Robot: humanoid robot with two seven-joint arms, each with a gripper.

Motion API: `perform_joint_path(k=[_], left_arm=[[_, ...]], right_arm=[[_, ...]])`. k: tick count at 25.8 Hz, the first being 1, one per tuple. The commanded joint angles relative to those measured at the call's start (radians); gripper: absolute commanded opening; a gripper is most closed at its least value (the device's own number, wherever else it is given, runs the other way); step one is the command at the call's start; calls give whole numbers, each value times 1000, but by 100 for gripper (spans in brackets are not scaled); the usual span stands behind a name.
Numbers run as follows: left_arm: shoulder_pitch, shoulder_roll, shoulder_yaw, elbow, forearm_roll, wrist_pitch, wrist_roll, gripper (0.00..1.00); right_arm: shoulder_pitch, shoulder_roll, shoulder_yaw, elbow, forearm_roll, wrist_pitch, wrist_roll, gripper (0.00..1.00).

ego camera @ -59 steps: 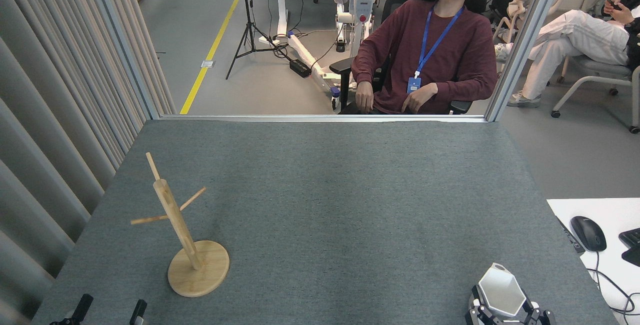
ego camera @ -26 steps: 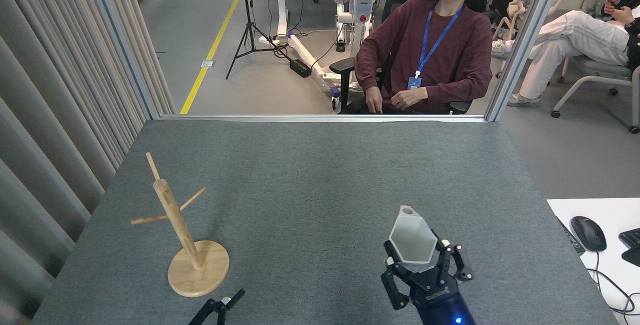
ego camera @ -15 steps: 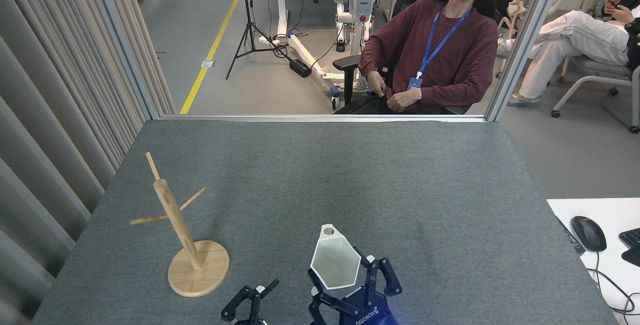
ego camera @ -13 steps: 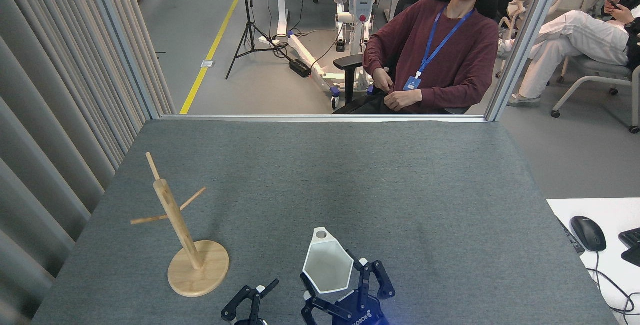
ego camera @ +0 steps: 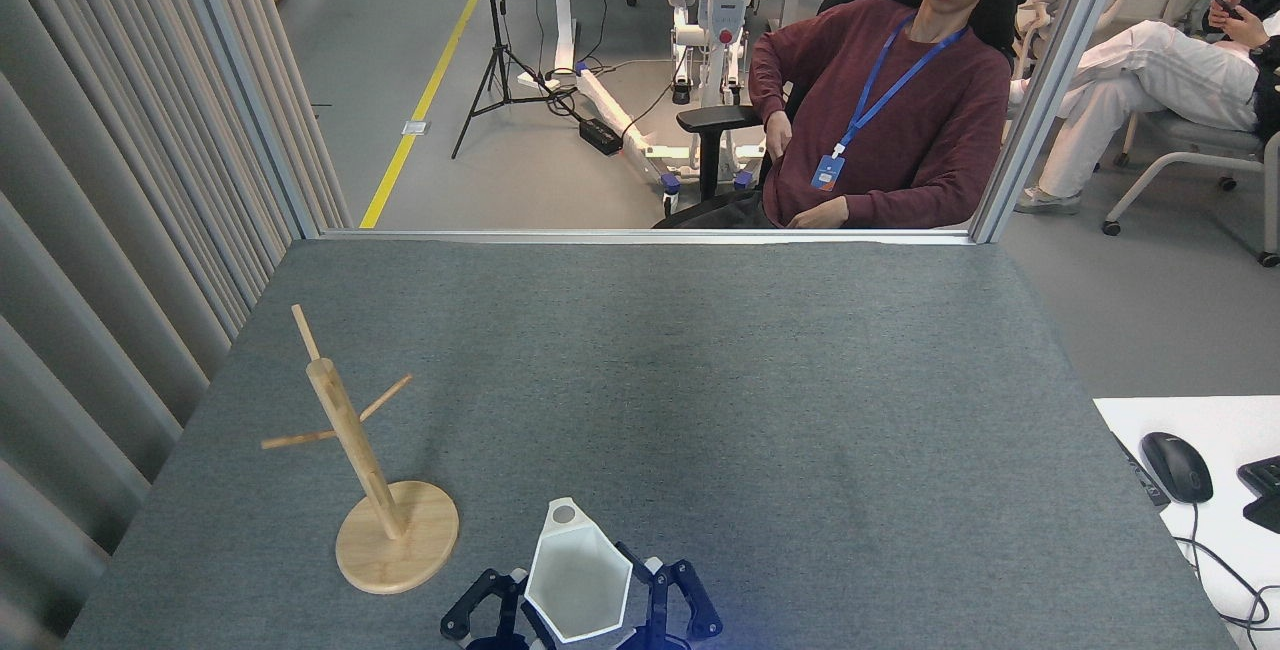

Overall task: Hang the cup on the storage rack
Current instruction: 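Carry the cup toward the left gripper and grasp it with the left gripper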

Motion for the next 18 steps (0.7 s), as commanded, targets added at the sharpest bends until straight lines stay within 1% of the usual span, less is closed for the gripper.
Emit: perform_joint_path(k=[1, 3, 8, 13, 15, 16, 17, 18], left_arm=[[1, 1, 2, -2, 2, 1, 1, 99], [1, 1, 2, -2, 2, 1, 1, 99], [3, 3, 2, -3, 3, 1, 1, 99], [3, 1, 2, -13, 3, 4, 6, 99], [3, 4, 2, -25, 3, 6, 6, 86], [3, 4, 3, -28, 3, 6, 6, 84], [1, 7, 3, -30, 2, 6, 6, 79], [1, 9, 3, -36, 2, 6, 6, 78]], right_arm=[[18, -4, 5, 0, 2, 2, -15, 56], [34, -2, 5, 0, 2, 2, -18, 56], [55, 4, 9, 0, 32, 3, -30, 57], [54, 7, 23, 5, 35, 22, -32, 57], [50, 8, 21, 5, 35, 22, -32, 57], [49, 10, 21, 5, 33, 22, -32, 57], [47, 12, 21, 5, 35, 22, -32, 57], [46, 13, 21, 5, 35, 22, -32, 57]])
